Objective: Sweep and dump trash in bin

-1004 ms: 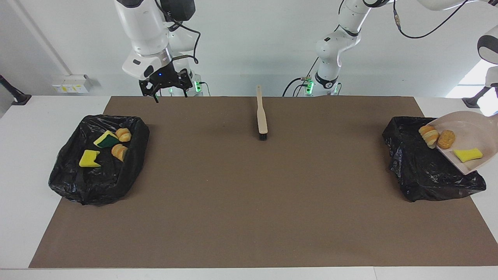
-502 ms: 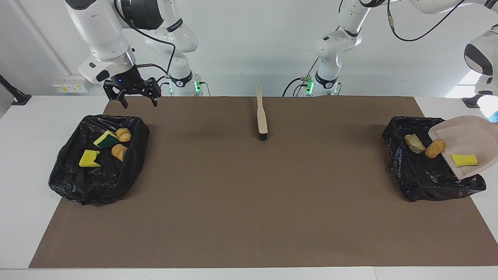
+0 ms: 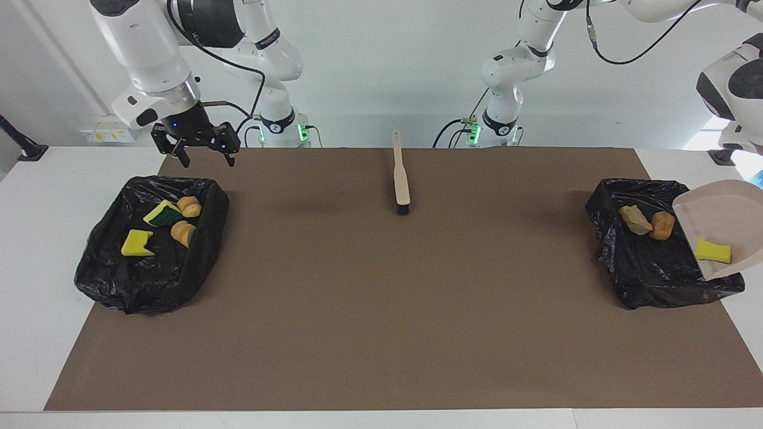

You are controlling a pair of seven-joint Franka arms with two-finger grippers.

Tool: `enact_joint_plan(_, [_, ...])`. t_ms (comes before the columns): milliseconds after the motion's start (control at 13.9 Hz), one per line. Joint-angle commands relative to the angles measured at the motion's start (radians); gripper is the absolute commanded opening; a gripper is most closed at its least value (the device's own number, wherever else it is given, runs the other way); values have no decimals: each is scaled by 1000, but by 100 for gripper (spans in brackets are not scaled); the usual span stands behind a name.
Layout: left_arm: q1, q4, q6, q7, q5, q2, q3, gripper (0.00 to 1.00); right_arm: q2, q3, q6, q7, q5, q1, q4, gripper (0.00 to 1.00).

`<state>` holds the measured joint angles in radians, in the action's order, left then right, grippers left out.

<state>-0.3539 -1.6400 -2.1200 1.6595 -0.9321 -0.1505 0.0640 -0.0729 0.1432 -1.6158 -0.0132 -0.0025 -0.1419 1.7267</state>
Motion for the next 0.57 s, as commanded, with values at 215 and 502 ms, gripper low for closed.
enact_joint_plan(215, [76,14,32,-6,-62,39,-13,0,56,10,88,-40,-10,-28,-102,100])
enact_joint_plan(502, [150,-17,80,-53,-167,55,-13,0,65,13,88,-44,-30,-18,-111,100])
